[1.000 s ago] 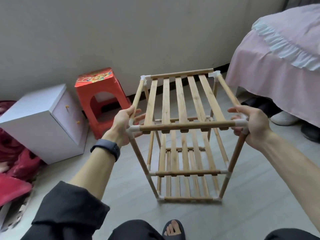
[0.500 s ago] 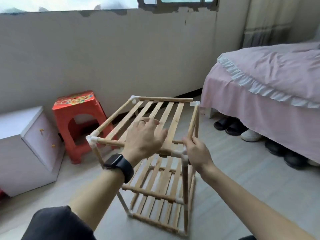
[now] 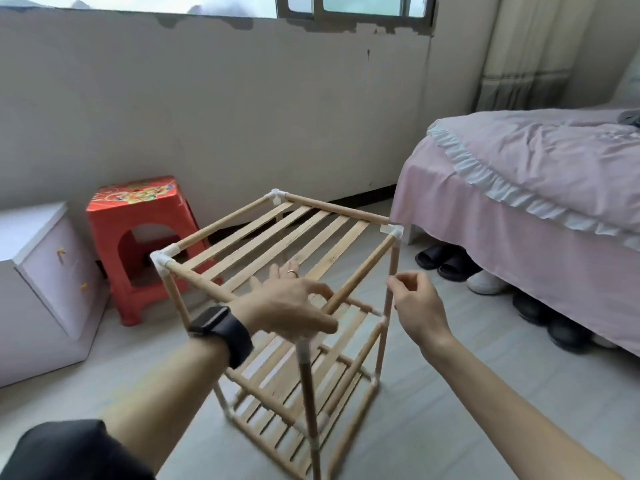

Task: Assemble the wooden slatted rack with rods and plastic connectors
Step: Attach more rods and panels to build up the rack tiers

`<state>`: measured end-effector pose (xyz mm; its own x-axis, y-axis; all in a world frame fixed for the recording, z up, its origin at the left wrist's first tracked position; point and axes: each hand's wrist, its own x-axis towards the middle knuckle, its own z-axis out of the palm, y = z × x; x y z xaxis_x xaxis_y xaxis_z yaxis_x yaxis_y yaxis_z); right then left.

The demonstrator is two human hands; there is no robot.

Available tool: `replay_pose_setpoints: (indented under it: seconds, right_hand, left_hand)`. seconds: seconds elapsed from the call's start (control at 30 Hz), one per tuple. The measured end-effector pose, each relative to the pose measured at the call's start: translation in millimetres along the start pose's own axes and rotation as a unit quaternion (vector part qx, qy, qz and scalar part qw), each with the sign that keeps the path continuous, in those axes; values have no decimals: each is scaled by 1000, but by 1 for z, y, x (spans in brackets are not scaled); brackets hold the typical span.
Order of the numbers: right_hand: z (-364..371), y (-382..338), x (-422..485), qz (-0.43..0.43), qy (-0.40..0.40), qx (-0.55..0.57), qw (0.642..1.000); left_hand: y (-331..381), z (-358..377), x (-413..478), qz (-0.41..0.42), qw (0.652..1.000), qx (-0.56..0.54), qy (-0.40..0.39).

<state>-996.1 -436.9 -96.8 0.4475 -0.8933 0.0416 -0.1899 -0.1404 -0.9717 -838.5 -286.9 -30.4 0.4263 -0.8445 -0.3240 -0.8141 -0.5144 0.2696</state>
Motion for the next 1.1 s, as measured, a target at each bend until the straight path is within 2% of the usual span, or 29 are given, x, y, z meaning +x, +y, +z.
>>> replay_pose_setpoints:
  seconds: [0.1, 0.17, 0.2, 0.3, 0.4, 0.5, 0.6, 0.7, 0.77, 0.93, 1.1]
  right_hand:
    - [-5, 2, 5, 9, 50, 35, 998]
    - [-7, 3, 10, 11, 71, 46, 996]
    - [-8, 3, 13, 12, 66, 45, 997]
    - [1, 2, 13, 45, -29, 56, 997]
    - [18, -3, 4, 79, -152, 67, 983]
    - [37, -10, -6, 93, -221, 90, 967]
    - [51, -13, -13, 88, -258, 104, 957]
    - [53, -12, -12, 109, -230, 142, 957]
    - [49, -10, -6, 126, -197, 163, 958]
    - [45, -9, 0, 148, -196, 195, 950]
    - [57, -20, -12, 122, -266, 207, 934]
  left_hand:
    - [-35, -17, -14, -20, 998, -59, -17]
    - [-60, -26, -23, -64, 998, -28, -5]
    - [-72, -29, -24, -91, 996, 24, 13]
    - [-89, -22, -30, -124, 974, 174, 74]
    - [-61, -2, -35, -41, 986, 121, 111]
    - [-15, 28, -26, 19, 977, 62, 206]
    - [6, 53, -9, 15, 942, 51, 331]
    - [5, 66, 8, -3, 894, 50, 444]
    - [6, 68, 15, 2, 875, 46, 483]
    - [-11, 62, 15, 69, 871, 19, 486]
    - [-57, 51, 3, 162, 895, -41, 413]
